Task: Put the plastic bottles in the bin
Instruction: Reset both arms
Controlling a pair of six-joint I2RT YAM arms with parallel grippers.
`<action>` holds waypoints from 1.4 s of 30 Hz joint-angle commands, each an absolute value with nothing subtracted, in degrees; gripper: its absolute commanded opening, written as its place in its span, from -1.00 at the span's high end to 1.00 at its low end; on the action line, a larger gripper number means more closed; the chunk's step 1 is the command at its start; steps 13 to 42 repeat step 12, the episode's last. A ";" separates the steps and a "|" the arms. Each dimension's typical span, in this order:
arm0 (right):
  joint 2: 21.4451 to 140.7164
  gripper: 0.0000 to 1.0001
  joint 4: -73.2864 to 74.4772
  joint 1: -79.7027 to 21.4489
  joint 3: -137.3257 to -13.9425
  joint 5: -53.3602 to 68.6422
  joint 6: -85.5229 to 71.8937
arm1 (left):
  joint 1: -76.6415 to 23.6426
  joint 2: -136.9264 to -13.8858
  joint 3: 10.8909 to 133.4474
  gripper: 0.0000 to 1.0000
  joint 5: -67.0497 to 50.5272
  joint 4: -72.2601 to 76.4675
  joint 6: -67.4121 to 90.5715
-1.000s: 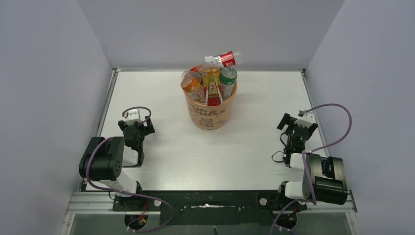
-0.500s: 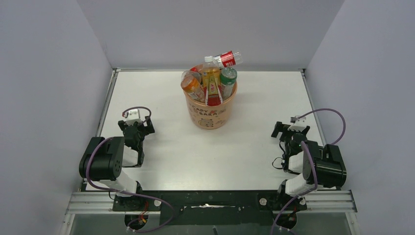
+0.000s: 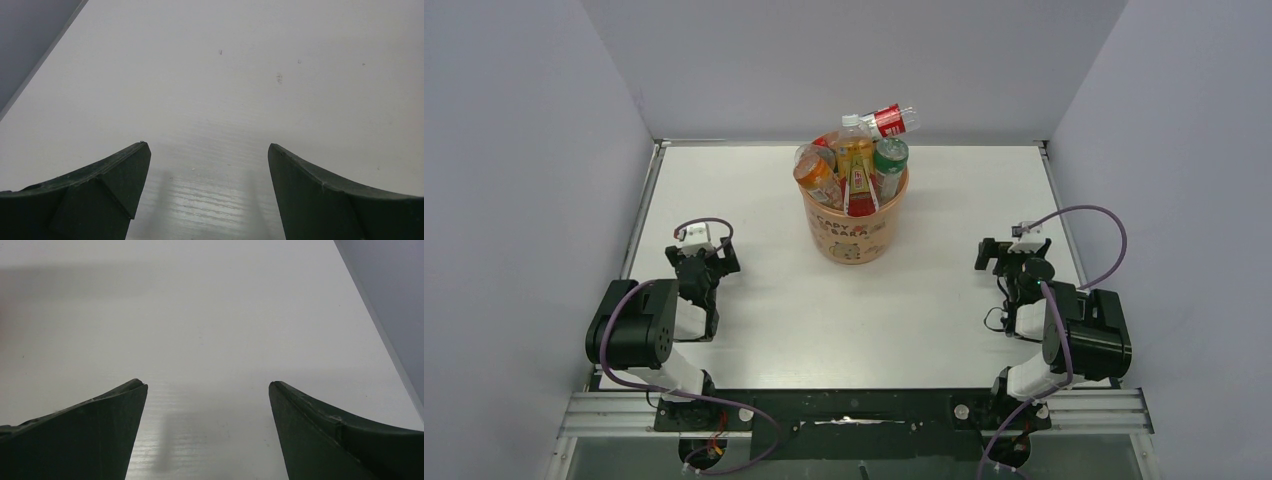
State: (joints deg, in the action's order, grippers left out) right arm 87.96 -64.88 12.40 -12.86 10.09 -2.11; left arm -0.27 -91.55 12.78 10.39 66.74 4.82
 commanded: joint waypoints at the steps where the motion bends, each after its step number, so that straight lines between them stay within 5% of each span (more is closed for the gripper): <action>1: 87.72 -0.96 -66.92 12.61 -13.89 10.64 -0.96 | 0.09 -91.46 12.92 -0.78 10.14 71.81 4.13; 42: 87.72 -0.96 -66.78 12.62 -14.03 10.37 -0.92 | 0.09 -91.47 12.92 -0.78 10.12 71.83 4.13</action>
